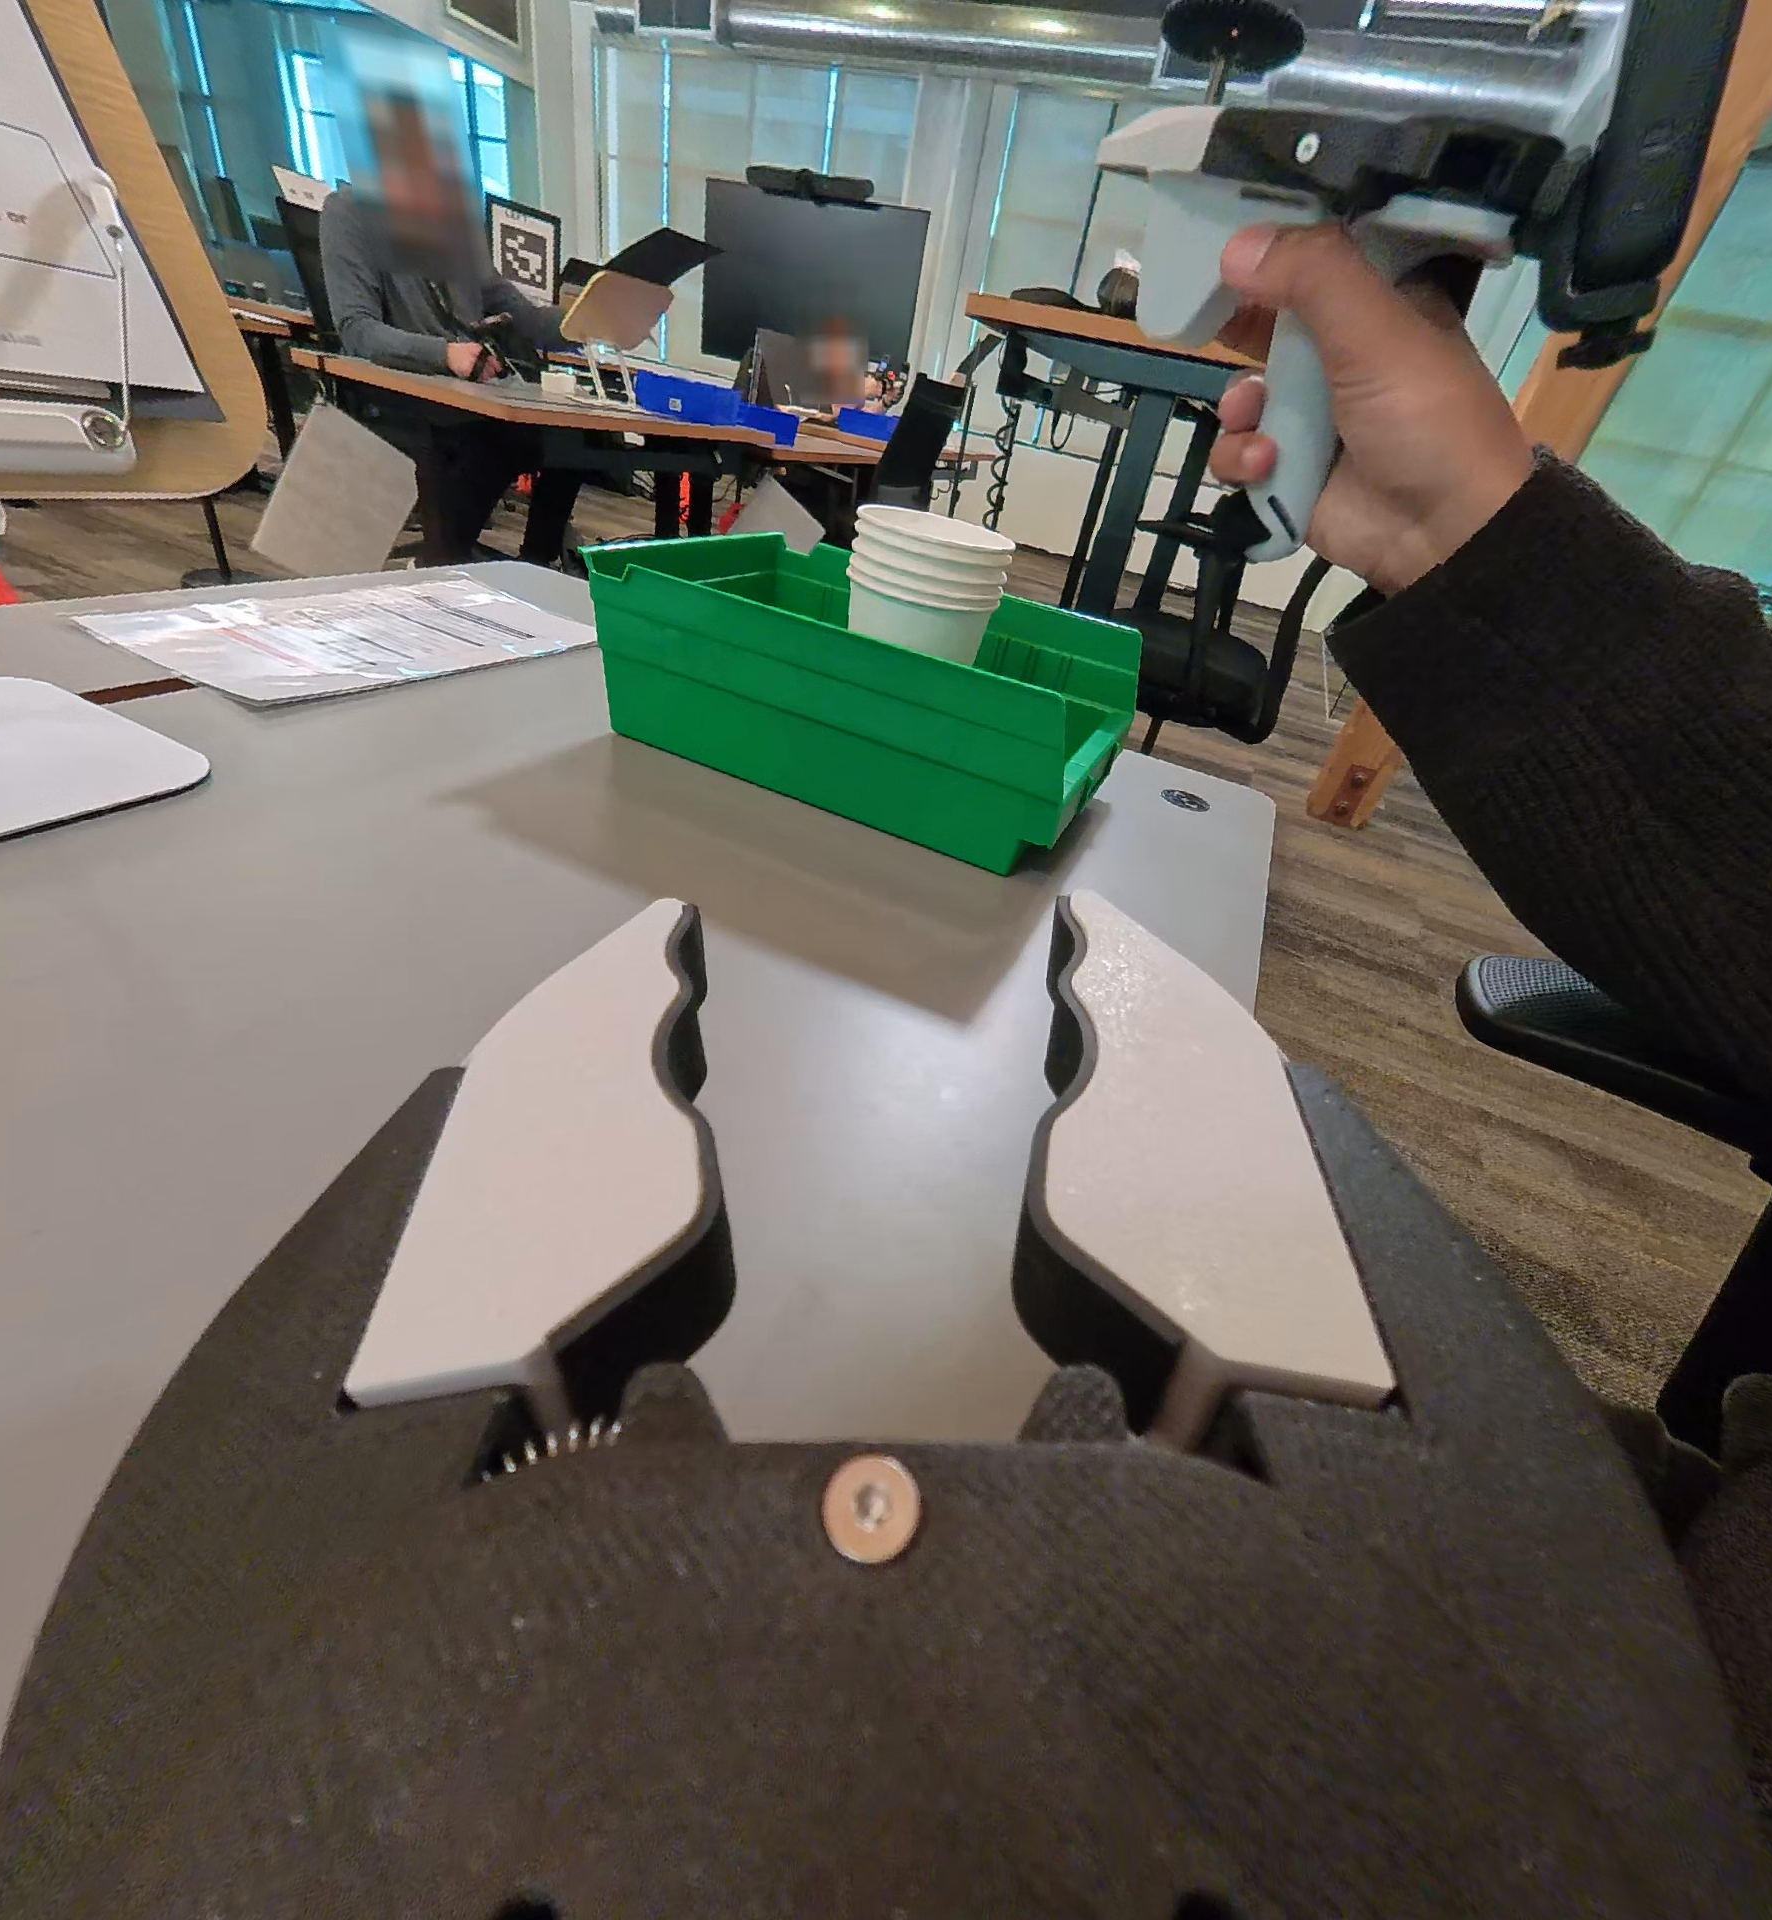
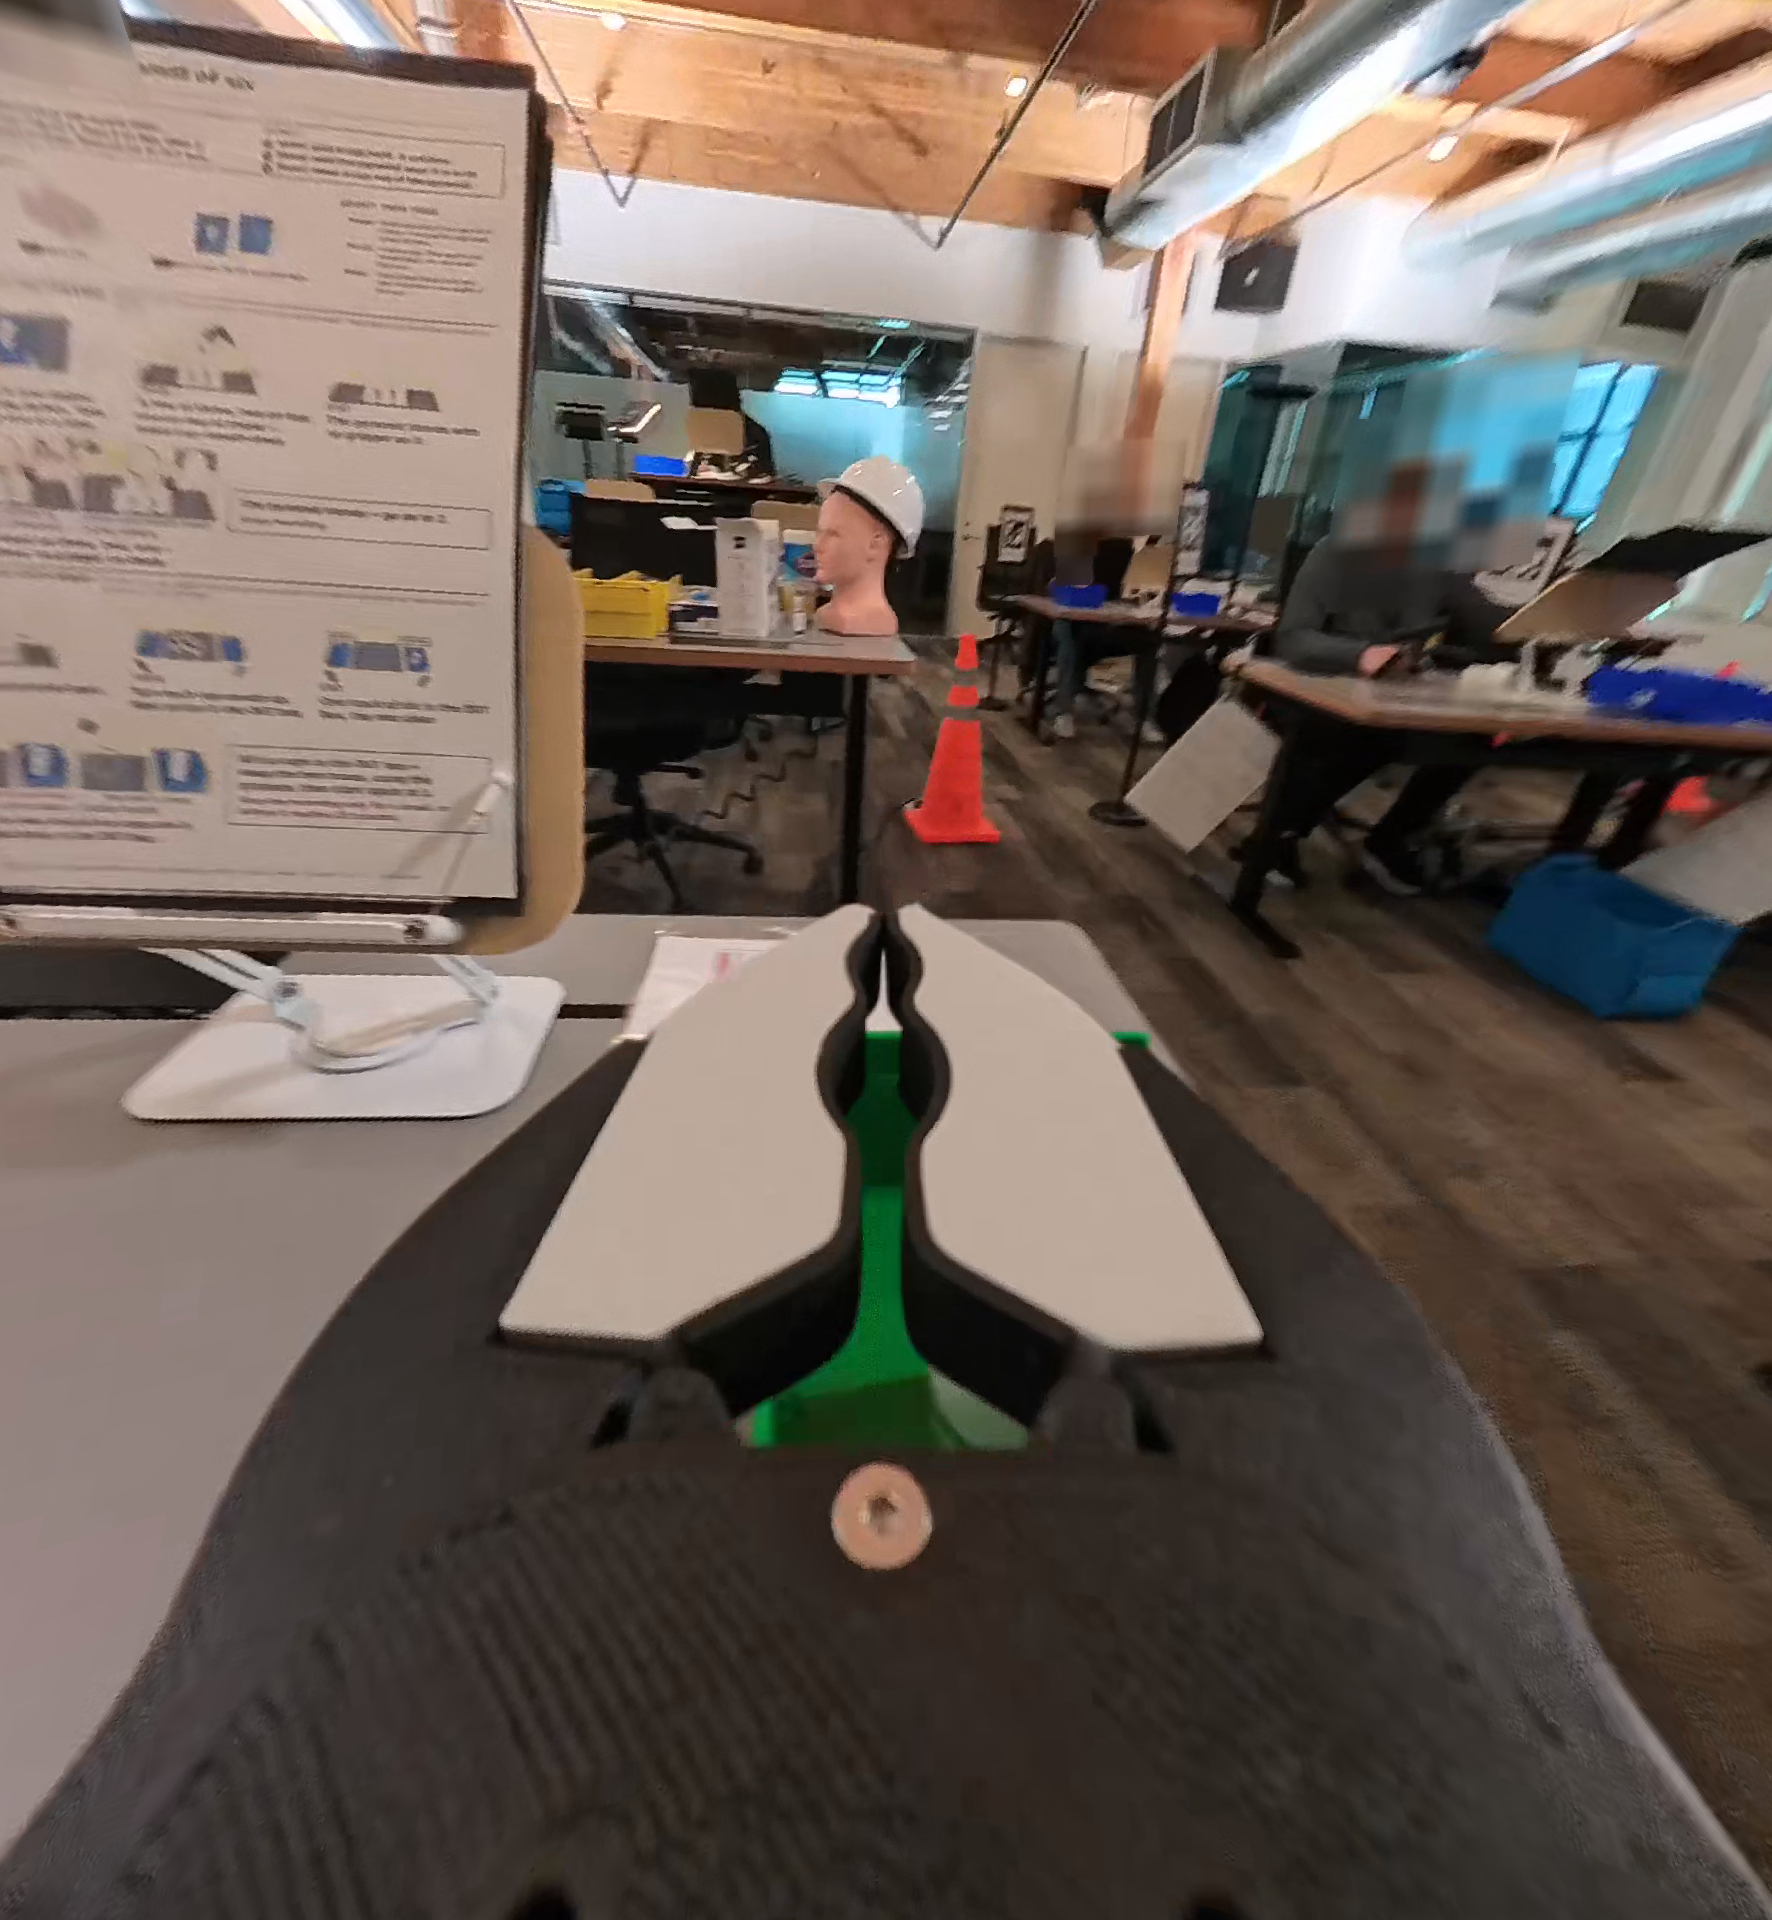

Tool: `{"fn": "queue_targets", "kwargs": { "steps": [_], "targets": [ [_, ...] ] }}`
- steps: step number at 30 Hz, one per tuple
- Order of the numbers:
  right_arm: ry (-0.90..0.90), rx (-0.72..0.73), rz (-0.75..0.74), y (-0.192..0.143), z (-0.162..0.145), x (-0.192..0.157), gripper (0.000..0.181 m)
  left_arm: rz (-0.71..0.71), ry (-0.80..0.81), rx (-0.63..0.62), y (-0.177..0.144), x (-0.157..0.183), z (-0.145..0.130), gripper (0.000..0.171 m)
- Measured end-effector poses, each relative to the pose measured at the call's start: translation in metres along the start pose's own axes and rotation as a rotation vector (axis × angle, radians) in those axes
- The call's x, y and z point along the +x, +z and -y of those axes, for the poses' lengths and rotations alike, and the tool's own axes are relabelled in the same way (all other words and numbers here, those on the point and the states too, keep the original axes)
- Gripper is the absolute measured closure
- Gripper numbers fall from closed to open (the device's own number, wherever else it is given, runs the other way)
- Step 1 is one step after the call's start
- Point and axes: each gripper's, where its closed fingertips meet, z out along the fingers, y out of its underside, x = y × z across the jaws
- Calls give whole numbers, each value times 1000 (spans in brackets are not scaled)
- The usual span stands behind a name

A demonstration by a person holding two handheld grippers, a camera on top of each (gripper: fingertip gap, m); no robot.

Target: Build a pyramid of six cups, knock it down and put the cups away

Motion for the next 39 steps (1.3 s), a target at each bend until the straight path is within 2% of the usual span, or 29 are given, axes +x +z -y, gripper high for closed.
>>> {"fn": "queue_targets", "kwargs": {
  "steps": [4, 7, 10, 15, 21, 25, 28, 30, 33, 35, 39],
  "targets": [
    [97, -42, 62, 2, -2, -7, 181, 1, 4, -3, 0, 0, 0, 107],
    [1, -29, 55, 3, -4, -7, 181, 1, 3, -3, 0, 0, -1, 107],
    [-52, -70, 213, -2, -8, -34, 181, -4, -1, -4, 1, 0, -1, 107],
    [111, -53, 429, -17, 10, -69, 181, -4, 6, -10, 1, 0, -2, 106],
    [97, 62, 431, -27, 33, -65, 180, -1, 4, -3, 1, 0, 0, 107],
    [175, 53, 489, -26, 33, -69, 135, -2, 4, 7, 1, 1, 2, 107],
    [226, 29, 509, -23, 29, -70, 111, 11, 7, 19, 0, 0, 5, 106],
    [264, 61, 528, -24, 33, -72, 98, 59, 22, 46, -2, -6, 11, 105],
    [349, 105, 601, -31, 44, -78, 90, 183, 49, 107, -11, -25, 25, 104],
    [365, 115, 625, -34, 47, -80, 91, 303, 77, 150, -24, -45, 36, 103],
    [277, 91, 592, -30, 39, -80, 95, 593, 189, 250, -69, -88, 67, 109]
  ]
}}
